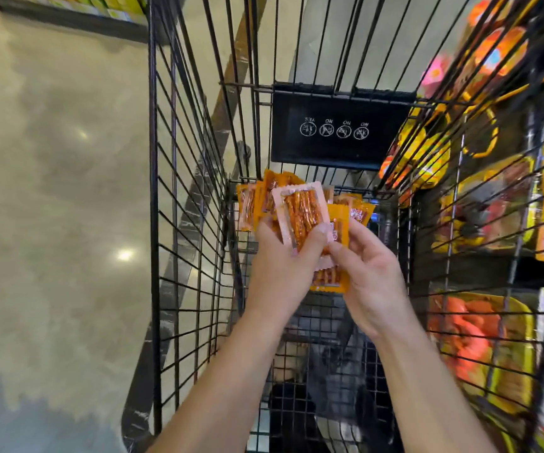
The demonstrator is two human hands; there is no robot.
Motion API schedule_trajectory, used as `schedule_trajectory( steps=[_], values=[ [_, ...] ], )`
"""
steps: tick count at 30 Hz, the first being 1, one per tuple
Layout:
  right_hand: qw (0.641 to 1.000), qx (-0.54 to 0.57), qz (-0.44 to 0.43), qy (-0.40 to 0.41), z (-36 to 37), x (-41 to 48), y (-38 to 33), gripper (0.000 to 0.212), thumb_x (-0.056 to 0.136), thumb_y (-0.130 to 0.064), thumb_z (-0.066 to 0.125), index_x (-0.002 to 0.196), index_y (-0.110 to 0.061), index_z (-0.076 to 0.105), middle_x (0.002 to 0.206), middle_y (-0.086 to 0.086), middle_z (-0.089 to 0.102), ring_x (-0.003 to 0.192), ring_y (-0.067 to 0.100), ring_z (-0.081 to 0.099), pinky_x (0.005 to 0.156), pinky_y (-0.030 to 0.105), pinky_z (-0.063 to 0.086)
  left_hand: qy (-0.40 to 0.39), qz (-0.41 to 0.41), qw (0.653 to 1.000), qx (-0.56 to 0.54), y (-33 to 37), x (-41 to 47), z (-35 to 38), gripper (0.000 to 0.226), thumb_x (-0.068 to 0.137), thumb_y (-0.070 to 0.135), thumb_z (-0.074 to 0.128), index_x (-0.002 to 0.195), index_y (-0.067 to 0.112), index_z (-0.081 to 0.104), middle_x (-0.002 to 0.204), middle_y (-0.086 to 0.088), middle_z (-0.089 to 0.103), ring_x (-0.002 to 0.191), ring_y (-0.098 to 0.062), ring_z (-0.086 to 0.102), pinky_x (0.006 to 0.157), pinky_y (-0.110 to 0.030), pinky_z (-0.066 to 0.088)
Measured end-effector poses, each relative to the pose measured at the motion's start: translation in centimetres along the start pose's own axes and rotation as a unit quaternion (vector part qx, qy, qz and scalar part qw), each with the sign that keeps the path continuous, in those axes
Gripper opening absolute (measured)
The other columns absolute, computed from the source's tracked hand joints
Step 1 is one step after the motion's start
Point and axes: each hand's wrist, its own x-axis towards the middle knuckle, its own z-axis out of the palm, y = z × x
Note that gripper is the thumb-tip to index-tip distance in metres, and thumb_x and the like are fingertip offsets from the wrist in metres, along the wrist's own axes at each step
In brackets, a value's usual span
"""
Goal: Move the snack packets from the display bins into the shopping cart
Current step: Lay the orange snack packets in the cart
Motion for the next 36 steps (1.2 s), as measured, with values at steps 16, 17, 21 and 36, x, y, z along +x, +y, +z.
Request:
schedule_trajectory(
  steps=[16,17,21,36],
  values=[
    [0.819,-0.486,0.076,0.295,-6.0,11.0,5.0,0.067,0.092,-0.054,0.070,0.139,-0.010,0.049,0.138,0.013,0.046,0.132,0.031,0.043,0.108,0.046,0.043,0.015,-0.156,0.973,-0.168,-5.7,4.1,-0.6,0.024,0.102,0.020,0.070,0.124,0.031,0.069,0.114,0.006,0.080,0.107,-0.016,0.076,0.092,-0.043,0.062],
    [0.804,-0.507,0.106,0.293,-6.2,12.1,5.2,0.075,0.091,-0.056,0.070,0.142,-0.007,0.044,0.142,0.016,0.041,0.135,0.034,0.038,0.108,0.049,0.041,0.016,-0.152,0.974,-0.169,-5.9,4.4,-0.6,0.023,0.102,0.019,0.070,0.122,0.031,0.069,0.112,0.007,0.080,0.105,-0.015,0.077,0.090,-0.041,0.062],
    [0.754,-0.571,0.157,0.283,-6.5,14.5,6.6,0.078,0.089,-0.052,0.074,0.141,-0.003,0.043,0.146,0.020,0.038,0.137,0.038,0.037,0.111,0.053,0.040,0.011,-0.135,0.977,-0.168,-6.6,4.9,-0.7,0.021,0.103,0.018,0.069,0.117,0.032,0.070,0.108,0.011,0.081,0.097,-0.008,0.077,0.083,-0.033,0.060],
    [0.939,-0.236,0.009,0.250,-8.2,9.3,5.2,0.028,0.094,-0.015,0.074,0.119,-0.025,0.066,0.102,-0.009,0.076,0.092,-0.006,0.071,0.084,0.024,0.056,0.016,-0.133,0.977,-0.164,-7.3,6.2,-0.8,0.025,0.103,0.025,0.068,0.124,0.040,0.069,0.116,0.012,0.079,0.106,-0.012,0.076,0.100,-0.046,0.056]
  ],
)
